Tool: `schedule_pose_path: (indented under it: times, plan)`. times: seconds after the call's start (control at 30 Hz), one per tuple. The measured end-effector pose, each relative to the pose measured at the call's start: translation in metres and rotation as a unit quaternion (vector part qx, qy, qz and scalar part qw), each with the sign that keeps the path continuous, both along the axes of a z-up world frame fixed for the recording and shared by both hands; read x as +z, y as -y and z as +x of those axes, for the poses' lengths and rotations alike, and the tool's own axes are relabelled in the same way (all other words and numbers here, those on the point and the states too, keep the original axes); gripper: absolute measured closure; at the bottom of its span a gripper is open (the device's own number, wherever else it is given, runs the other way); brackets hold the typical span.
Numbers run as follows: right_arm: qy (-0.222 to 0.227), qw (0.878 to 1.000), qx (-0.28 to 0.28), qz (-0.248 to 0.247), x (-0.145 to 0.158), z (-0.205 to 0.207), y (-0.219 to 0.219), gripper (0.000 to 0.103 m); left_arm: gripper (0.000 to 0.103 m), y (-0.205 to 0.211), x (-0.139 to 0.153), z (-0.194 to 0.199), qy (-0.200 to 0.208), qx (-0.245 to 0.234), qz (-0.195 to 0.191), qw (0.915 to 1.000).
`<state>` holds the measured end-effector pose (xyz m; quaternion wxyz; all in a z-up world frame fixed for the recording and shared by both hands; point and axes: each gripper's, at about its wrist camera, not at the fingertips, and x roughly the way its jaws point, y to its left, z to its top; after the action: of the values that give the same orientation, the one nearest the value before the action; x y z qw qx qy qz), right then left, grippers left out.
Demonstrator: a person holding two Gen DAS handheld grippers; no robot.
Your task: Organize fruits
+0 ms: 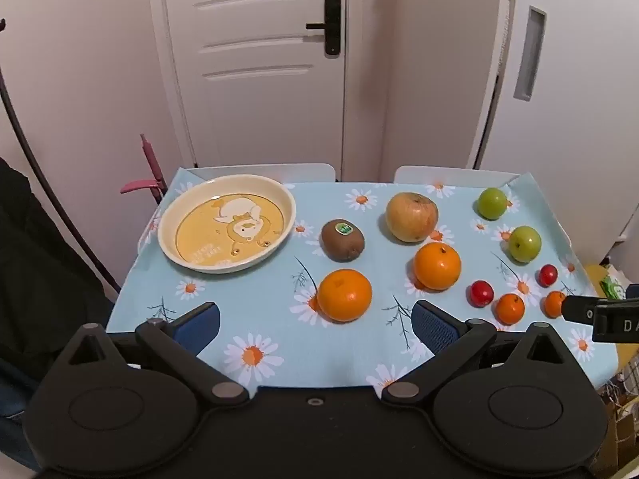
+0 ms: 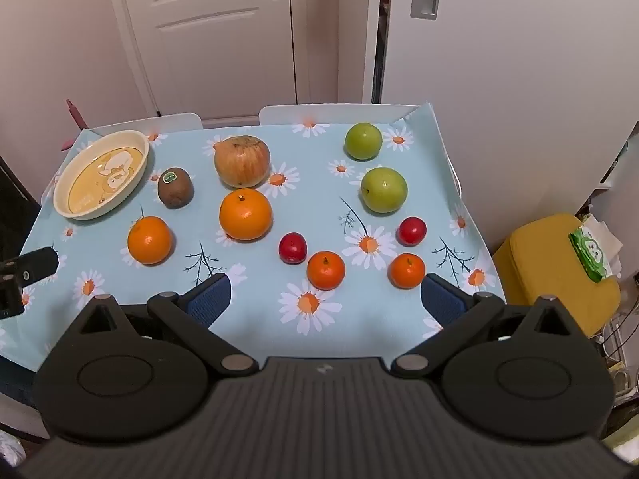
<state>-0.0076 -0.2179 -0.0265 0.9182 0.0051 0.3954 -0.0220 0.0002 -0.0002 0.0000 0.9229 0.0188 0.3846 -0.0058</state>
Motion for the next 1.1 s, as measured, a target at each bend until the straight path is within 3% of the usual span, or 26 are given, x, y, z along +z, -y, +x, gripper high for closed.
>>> schedule_pose_path:
  times: [1.1]
  plan:
    - [0.002, 1.000, 0.001, 0.000, 0.0020, 0.0076, -0.0027, 0.000, 0.000, -0.0048, 0.0034, 0.0091, 0.013, 0.027, -0.006, 0.9995]
